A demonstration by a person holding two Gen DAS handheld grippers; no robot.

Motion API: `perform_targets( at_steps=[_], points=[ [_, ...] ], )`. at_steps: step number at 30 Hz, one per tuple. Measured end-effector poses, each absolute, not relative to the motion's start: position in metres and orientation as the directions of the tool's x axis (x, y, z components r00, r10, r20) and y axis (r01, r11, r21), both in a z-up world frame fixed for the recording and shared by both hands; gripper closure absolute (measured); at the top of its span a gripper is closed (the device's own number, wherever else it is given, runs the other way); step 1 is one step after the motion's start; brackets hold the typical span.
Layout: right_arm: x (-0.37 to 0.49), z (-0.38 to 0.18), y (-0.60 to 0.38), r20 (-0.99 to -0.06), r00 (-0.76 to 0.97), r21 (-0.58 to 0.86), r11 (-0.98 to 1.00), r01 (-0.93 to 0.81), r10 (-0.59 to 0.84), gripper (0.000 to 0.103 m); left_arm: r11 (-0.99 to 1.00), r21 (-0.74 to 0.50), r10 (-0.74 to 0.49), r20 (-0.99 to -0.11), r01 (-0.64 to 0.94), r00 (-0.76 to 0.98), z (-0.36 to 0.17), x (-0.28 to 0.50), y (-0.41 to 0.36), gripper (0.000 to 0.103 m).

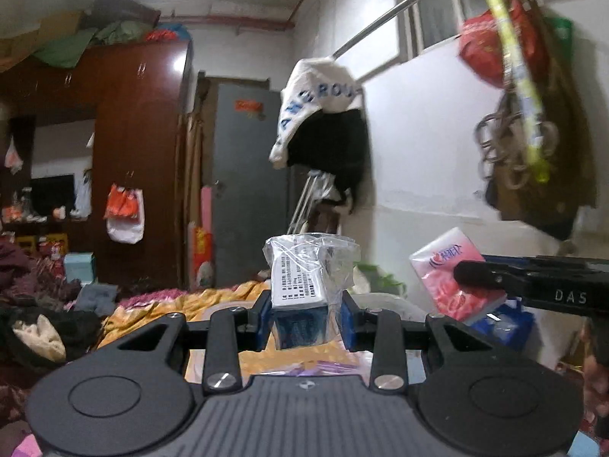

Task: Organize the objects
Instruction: 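Carry both items over the white basket and open both grippers to drop them, then grasp the red wrapped box with the left gripper while the right grasps a white-and-blue box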

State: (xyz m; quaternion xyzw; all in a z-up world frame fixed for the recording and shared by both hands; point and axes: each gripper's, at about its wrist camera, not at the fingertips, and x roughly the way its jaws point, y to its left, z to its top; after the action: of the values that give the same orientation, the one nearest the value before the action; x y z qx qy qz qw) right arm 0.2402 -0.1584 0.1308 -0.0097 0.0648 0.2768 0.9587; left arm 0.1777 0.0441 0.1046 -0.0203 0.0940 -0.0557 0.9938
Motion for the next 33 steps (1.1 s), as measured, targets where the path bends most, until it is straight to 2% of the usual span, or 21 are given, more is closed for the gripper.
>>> perform_targets(
  at_steps=[8, 10, 11, 12, 15, 16, 17, 18, 22, 24, 26, 28, 31, 33],
  points=[
    [0.292, 0.108, -0.139, -0.225, 0.855, -0.012, 0.876, -0.482, 0.467, 0.070, 0.996, -0.068, -0.080, -0.269, 0.064, 0.960, 0.089, 0.230, 0.049, 0.062],
    [0.304, 0.101, -0.137, -0.252, 0.853, -0.011, 0.880, -0.476, 0.458, 0.067, 0.998, -0.041, -0.060, -0.298, 0.050, 0.953, 0.084, 0.243, 0.050, 0.044],
    [0.309, 0.097, -0.137, -0.257, 0.855, -0.003, 0.884, -0.467, 0.451, 0.061, 0.999, -0.025, -0.050, -0.322, 0.044, 0.945, 0.078, 0.250, 0.050, 0.027],
    [0.308, 0.093, -0.138, -0.259, 0.858, -0.001, 0.888, -0.460, 0.444, 0.048, 1.000, -0.014, -0.031, -0.325, 0.028, 0.945, 0.074, 0.252, 0.051, 0.025],
    [0.290, 0.084, -0.149, -0.254, 0.856, -0.002, 0.885, -0.466, 0.451, 0.037, 0.999, -0.011, -0.044, -0.313, 0.043, 0.949, 0.066, 0.235, 0.056, 0.025],
    [0.279, 0.082, -0.156, -0.238, 0.854, 0.006, 0.880, -0.476, 0.463, 0.030, 0.998, -0.027, -0.070, -0.299, 0.065, 0.952, 0.066, 0.225, 0.058, 0.025],
    [0.268, 0.080, -0.163, -0.218, 0.850, 0.017, 0.873, -0.487, 0.479, 0.006, 0.995, -0.040, -0.099, -0.290, 0.091, 0.952, 0.066, 0.214, 0.060, 0.022],
    [0.257, 0.079, -0.170, -0.201, 0.849, 0.025, 0.869, -0.494, 0.488, 0.000, 0.993, -0.050, -0.113, -0.289, 0.103, 0.951, 0.067, 0.203, 0.061, 0.021],
    [0.217, 0.063, -0.202, -0.182, 0.839, 0.083, 0.858, -0.507, 0.513, 0.000, 0.996, -0.033, -0.091, -0.299, 0.085, 0.950, 0.045, 0.144, 0.065, 0.015],
    [0.205, 0.046, -0.209, -0.254, 0.828, 0.080, 0.864, -0.498, 0.501, 0.000, 0.997, -0.018, -0.080, -0.360, 0.078, 0.929, 0.024, 0.125, 0.066, 0.013],
    [0.202, 0.027, -0.208, -0.350, 0.798, 0.080, 0.864, -0.496, 0.491, 0.000, 0.997, -0.065, -0.068, -0.405, 0.045, 0.912, 0.002, 0.111, 0.072, 0.013],
    [0.203, 0.013, -0.203, -0.441, 0.748, 0.079, 0.851, -0.519, 0.497, 0.000, 0.992, -0.095, -0.114, -0.463, 0.078, 0.879, -0.015, 0.109, 0.072, 0.013],
    [0.211, 0.001, -0.191, -0.508, 0.699, 0.065, 0.831, -0.552, 0.504, 0.009, 0.995, -0.046, -0.101, -0.530, 0.090, 0.842, -0.032, 0.119, 0.062, 0.013],
    [0.217, -0.005, -0.184, -0.536, 0.691, 0.049, 0.836, -0.547, 0.484, 0.026, 0.994, -0.046, -0.105, -0.557, 0.095, 0.824, -0.038, 0.121, 0.062, 0.014]
  ],
)
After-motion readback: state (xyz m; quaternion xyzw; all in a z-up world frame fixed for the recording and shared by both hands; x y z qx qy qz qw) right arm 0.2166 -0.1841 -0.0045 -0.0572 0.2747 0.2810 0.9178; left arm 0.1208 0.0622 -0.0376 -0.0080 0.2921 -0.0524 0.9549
